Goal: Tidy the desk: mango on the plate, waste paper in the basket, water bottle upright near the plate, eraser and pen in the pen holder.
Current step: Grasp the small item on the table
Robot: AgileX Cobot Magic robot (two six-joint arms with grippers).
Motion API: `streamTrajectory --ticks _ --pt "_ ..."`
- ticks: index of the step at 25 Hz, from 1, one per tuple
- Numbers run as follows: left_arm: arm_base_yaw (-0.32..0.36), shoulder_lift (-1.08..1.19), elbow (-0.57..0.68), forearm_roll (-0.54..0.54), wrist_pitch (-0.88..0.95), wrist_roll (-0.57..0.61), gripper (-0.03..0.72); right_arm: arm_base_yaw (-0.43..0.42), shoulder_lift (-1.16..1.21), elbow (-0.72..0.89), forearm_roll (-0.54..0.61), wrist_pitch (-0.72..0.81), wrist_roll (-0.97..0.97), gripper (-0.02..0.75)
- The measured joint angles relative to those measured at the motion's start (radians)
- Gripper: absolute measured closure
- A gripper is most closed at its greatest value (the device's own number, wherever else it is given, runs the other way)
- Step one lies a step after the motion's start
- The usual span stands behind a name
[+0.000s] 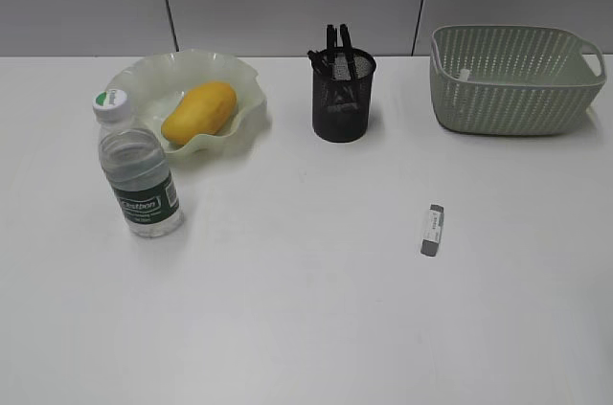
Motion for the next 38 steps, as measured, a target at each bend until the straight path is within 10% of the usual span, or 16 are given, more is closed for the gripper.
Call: streamTrajectory --ticks 12,19,29,38 --pt "0.000 0.282 -0.019 -0.175 -0.033 0.266 0.453 0.000 -0.749 0.164 0.005 0.030 -0.042 0.482" --pt "-0.050 0.703 -0.229 -0.390 -0.153 0.458 0.525 0.000 -0.887 0.168 -0.005 0.030 -0.043 0.503" --pt "-0.541 1.366 -0.609 -0.222 -0.391 0.316 0.539 0.000 -0.888 0.168 -0.007 0.030 -0.045 0.504" --pt "-0.636 1.987 -0.984 -0.229 -0.378 0.230 0.174 0.000 -0.888 0.169 -0.007 0.029 -0.046 0.506"
